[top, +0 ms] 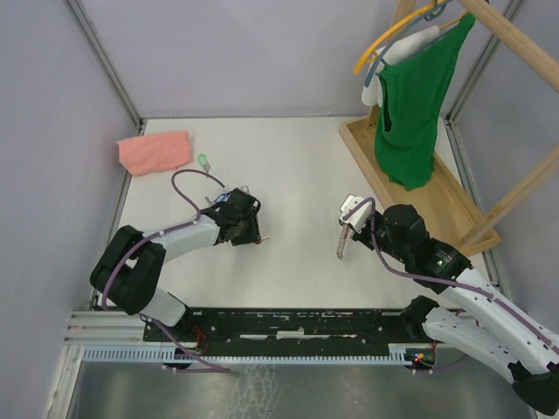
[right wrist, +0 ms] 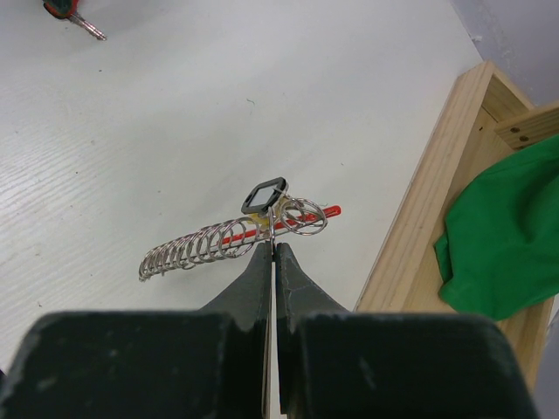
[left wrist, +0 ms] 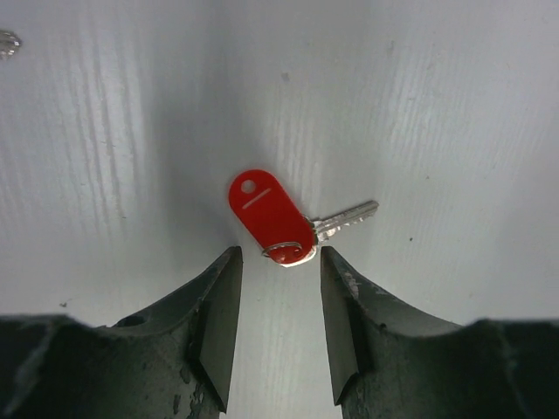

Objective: Put the keys on the keyring

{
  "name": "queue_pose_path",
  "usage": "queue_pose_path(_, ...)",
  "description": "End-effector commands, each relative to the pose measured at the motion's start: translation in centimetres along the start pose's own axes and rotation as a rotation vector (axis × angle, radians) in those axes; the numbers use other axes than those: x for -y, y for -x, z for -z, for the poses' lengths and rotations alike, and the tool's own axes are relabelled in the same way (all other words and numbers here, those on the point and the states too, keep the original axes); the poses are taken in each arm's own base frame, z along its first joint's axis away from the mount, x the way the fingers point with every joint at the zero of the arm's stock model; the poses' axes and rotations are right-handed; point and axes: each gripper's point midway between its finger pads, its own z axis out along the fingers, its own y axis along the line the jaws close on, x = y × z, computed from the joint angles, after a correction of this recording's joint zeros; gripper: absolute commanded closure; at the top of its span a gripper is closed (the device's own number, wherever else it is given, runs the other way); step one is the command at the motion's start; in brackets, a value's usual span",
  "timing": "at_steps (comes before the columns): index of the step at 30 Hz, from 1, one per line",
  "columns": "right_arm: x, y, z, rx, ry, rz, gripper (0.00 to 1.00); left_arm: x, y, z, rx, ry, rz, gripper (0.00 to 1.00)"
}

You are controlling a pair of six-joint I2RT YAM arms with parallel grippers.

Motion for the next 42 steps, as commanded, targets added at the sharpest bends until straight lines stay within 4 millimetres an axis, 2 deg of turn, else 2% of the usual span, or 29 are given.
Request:
queue_pose_path(1,0.6,2.1,0.3,0.081,-0.027,-0.016,0.99,2.8,0.2,0.2,0.020,-0.100,-0.003,0.52)
queue_pose_path(11,0.5,2.1,0.3,0.080,-0.024,-0.018,1.00,5.6,0.7,1.9,0.080,-0.203,-0.040,0.57)
queue_pose_path(16,0.5,2.1,0.3,0.081,-0.022,-0.017,0.99,6.8,0.0,1.7,0.081,-0.223,-0.092,0.57)
queue_pose_path(19,0.4,2.1,0.3,0.081,-0.018,-0.018,1.00,6.3,0.0,1.5,0.086,-0.183,-0.139,0.57)
queue_pose_path(25,0.3,2.1,0.3,0.085,-0.013,-0.015,1.00,4.1,1.7,2.5,0.172,-0.069,-0.223,0.52)
queue_pose_path(29,0.2,2.2,0.3,0.088,-0.011,-0.014,1.00,3.4,1.9,1.5,0.173,-0.031,-0.258,0.50)
queue_pose_path(36,0.1,2.1,0.2,0.084,-0.008,-0.013,0.99,3.9,1.1,0.5,0.139,-0.062,-0.274,0.53)
queue_pose_path(42,0.2,2.2,0.3,0.088,-0.011,-0.012,0.99,4.8,0.5,0.6,0.130,-0.129,-0.271,0.59)
